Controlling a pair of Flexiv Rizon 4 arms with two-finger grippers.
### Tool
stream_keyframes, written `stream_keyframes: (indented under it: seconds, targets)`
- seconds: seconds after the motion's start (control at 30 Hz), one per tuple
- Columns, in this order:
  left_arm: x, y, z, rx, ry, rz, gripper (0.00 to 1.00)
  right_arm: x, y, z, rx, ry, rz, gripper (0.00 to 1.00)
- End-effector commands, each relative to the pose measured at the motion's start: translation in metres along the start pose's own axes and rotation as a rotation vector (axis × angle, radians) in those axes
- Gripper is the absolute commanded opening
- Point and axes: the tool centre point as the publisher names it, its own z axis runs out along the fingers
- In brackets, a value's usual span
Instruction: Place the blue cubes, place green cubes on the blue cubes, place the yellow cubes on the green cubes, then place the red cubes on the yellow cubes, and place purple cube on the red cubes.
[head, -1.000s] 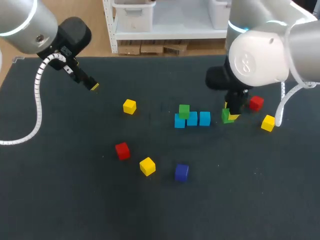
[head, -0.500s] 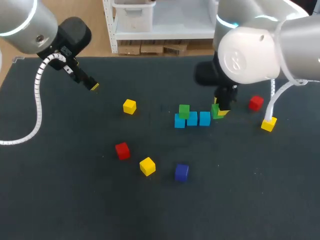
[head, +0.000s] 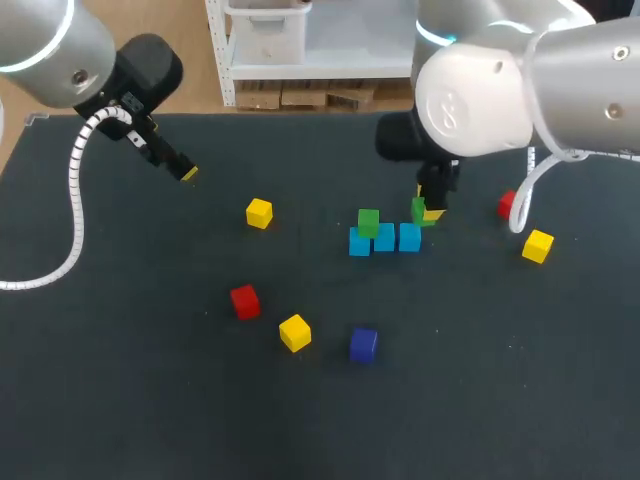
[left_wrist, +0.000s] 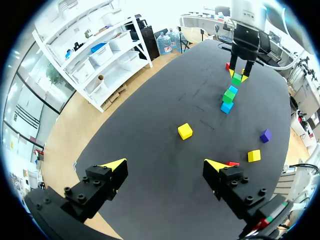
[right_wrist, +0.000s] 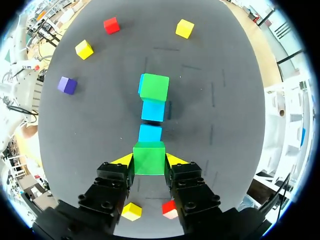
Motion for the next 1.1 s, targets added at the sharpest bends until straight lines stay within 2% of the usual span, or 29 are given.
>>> stream_keyframes:
  seconds: [0.03, 0.43, 0.73, 1.1]
  targets:
    - [-0.0003, 0.0017, 0.0007, 0.004, 0.0, 0.003, 1.0, 0.0016, 0.0043, -0.0003, 0.01, -0.003, 0.001, 0.0]
    - [-0.0003, 0.0017, 0.0007, 0.004, 0.0, 0.003, 1.0, 0.0016, 0.0043, -0.0003, 0.01, -0.003, 0.001, 0.0]
    - [-0.0003, 0.0017, 0.0007, 0.004, 0.0, 0.003, 1.0, -0.0082, 0.0091, -0.0001, -0.002, -0.029, 0.057, 0.0]
    - [-0.0003, 0.0017, 0.0007, 0.004, 0.0, 0.003, 1.0, -0.0046, 0.006, 0.0084, -0.04, -0.057, 0.148, 0.0]
